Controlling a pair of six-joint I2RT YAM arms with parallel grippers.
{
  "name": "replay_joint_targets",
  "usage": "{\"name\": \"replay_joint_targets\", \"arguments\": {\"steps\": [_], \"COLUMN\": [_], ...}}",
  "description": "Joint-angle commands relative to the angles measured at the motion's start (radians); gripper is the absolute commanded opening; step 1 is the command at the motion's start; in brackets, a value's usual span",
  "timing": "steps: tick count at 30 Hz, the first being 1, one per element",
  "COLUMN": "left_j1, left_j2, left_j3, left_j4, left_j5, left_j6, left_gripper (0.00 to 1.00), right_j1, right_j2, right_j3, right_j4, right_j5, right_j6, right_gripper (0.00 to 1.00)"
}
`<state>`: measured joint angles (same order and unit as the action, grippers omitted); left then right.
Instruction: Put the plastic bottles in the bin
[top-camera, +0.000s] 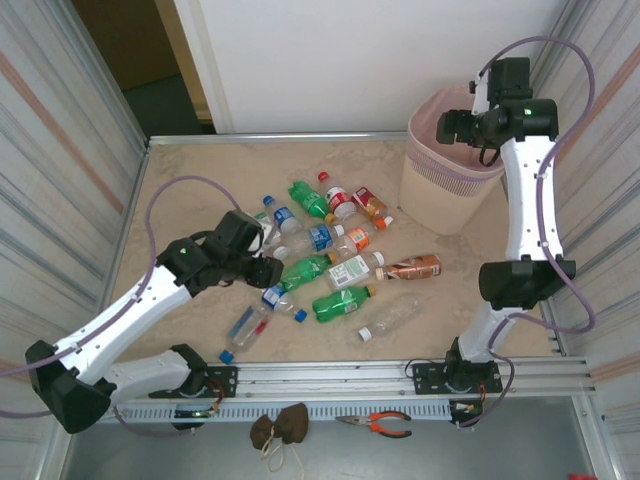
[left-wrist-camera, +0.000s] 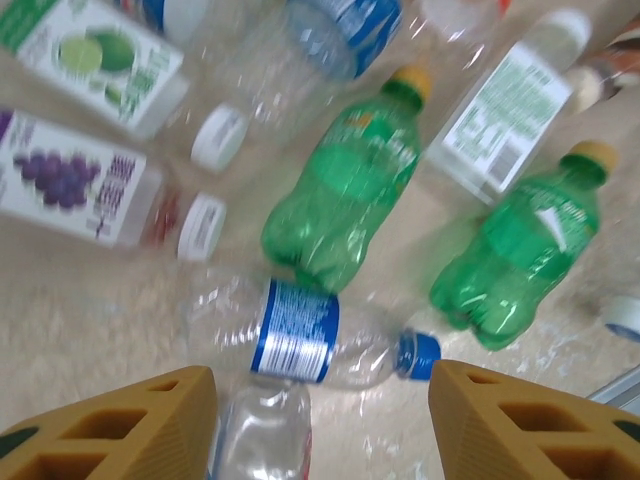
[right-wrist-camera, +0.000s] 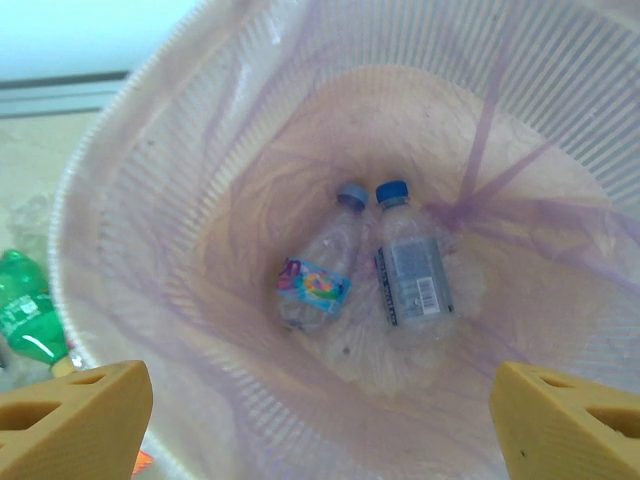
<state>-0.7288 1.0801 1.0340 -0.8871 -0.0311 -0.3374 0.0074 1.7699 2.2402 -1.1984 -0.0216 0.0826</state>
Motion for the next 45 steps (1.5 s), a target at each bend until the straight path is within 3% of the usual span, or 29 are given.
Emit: {"name": "replay_joint_targets", "arguments": {"steps": [1, 10, 15, 26, 33, 45], "left_j1": [-0.050, -0.168, -0.207, -0.209, -0.209, -0.220], "left_j2": [-0.004, 0.017, 0.009, -0.003, 0.017, 0.054], "left_j3": [-0.042, -0.180, -0.254, -0.397, -0.449, -0.484], "left_j4": [-0.122, -0.158, -0.163, -0.020, 0.047, 0.069], "left_j5": [-0.105, -0.167, -0.209, -0.119, -0.058, -0.026], "left_j6": [-0.175, -0.449, -0.546, -0.558, -0.561, -0.558], "left_gripper": [0.58, 0.65, 0.75, 0.88, 0.86, 0.71], "right_j1": [0.009, 0.022, 0.047, 0.083, 0.096, 0.107], "right_j2": [-0.096, -0.225, -0.238, -0.256, -0.256, -0.260], "right_j3": [-0.064, -0.231, -0.256, -0.283, -0.298, -0.322], "right_j4": [0.070, 0.191, 0.194, 0.209, 0.217, 0.230], "right_j5": [-0.062, -0.166, -0.175, -0.189, -0.192, -0.196], "right_j6": [0.036, 0.080, 0.082, 0.088, 0.088, 0.093], "right_gripper": [0.86, 0.85, 0.86, 0.85, 0.85, 0.86]}}
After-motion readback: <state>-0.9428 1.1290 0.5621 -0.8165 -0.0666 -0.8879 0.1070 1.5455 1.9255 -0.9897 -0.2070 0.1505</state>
